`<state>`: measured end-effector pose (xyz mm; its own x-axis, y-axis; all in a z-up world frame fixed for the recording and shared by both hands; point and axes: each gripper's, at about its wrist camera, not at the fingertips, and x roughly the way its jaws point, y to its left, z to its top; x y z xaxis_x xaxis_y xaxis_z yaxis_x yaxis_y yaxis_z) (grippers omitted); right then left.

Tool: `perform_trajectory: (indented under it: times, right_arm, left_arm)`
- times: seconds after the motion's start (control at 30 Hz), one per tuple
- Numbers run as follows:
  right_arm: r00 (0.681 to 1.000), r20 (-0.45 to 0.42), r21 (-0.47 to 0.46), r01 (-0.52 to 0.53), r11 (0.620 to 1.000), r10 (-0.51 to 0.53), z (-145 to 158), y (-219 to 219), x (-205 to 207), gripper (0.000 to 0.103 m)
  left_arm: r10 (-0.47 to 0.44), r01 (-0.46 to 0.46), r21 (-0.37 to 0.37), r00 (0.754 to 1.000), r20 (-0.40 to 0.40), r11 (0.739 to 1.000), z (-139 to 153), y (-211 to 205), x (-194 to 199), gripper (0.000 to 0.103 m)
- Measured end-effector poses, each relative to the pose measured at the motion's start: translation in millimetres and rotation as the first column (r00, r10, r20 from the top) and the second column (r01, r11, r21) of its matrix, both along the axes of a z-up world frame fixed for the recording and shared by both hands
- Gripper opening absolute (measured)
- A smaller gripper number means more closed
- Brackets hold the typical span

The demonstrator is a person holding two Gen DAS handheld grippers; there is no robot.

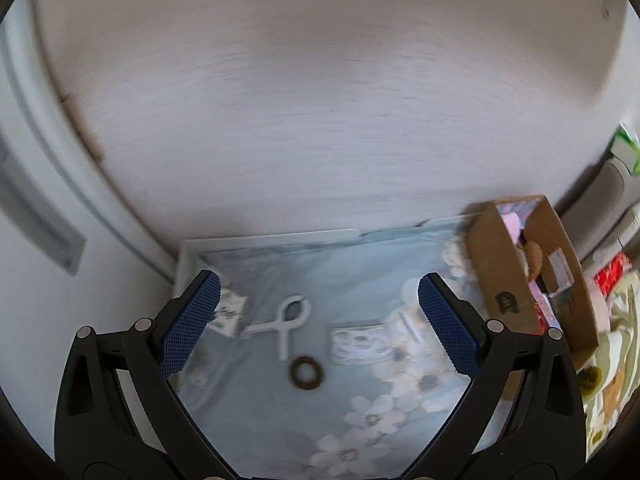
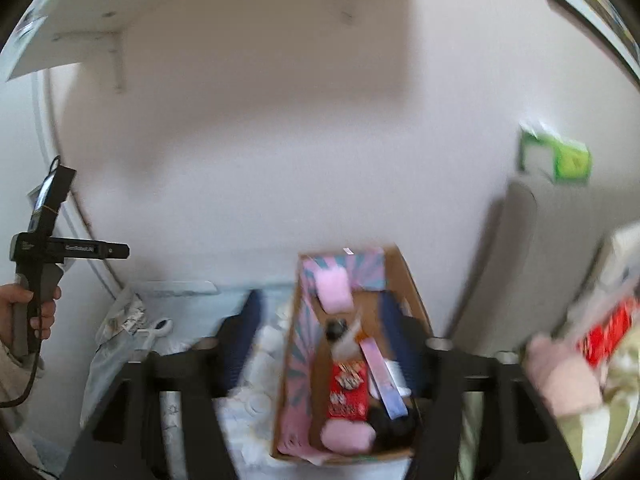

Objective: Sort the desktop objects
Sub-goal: 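Move both grippers back over the bed toward the scrunchie and clear box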

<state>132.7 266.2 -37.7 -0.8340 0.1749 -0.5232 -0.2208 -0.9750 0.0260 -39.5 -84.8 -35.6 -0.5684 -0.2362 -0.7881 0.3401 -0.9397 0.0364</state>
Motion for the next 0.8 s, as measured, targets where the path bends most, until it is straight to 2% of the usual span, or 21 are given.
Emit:
perform_trajectory:
  times: [0.1, 0.2, 0.3, 0.43, 0.6, 0.67, 0.8]
  right_arm:
    - [0.998, -0.008, 0.034, -0.064, 0.997, 0.064, 4, -18, -14, 0.09]
    - [0.988, 0.03, 0.048, -0.15, 0.987, 0.149, 1, -35, -37, 0.09]
    - [0.955, 0.077, 0.047, -0.289, 0.956, 0.285, -3, -51, -60, 0.09]
    - [0.887, 0.177, 0.057, -0.442, 0.895, 0.426, -18, -70, -90, 0.09]
    - [0.798, 0.312, 0.113, -0.569, 0.814, 0.515, -43, -94, -121, 0.09]
    - [0.75, 0.345, 0.083, -0.623, 0.778, 0.565, -57, -101, -136, 0.09]
    - [0.667, 0.412, -0.02, -0.674, 0.738, 0.621, -94, -116, -158, 0.09]
  left_arm:
    - [0.027, -0.027, -0.002, 1.0, 0.01, 1.0, -3, -16, 14, 0.1]
    - [0.031, -0.03, -0.01, 0.999, 0.044, 0.999, -11, -29, 26, 0.1]
    - [0.017, -0.014, -0.034, 0.996, 0.09, 0.999, -26, -35, 36, 0.101]
    - [-0.027, 0.027, 0.003, 0.988, 0.155, 1.0, -59, -35, 53, 0.1]
    - [-0.079, 0.064, 0.078, 0.977, 0.2, 0.995, -98, -27, 67, 0.1]
    - [-0.089, 0.062, 0.133, 0.975, 0.204, 0.989, -116, -25, 71, 0.1]
    - [-0.063, 0.012, 0.225, 0.973, 0.224, 0.974, -149, -27, 70, 0.1]
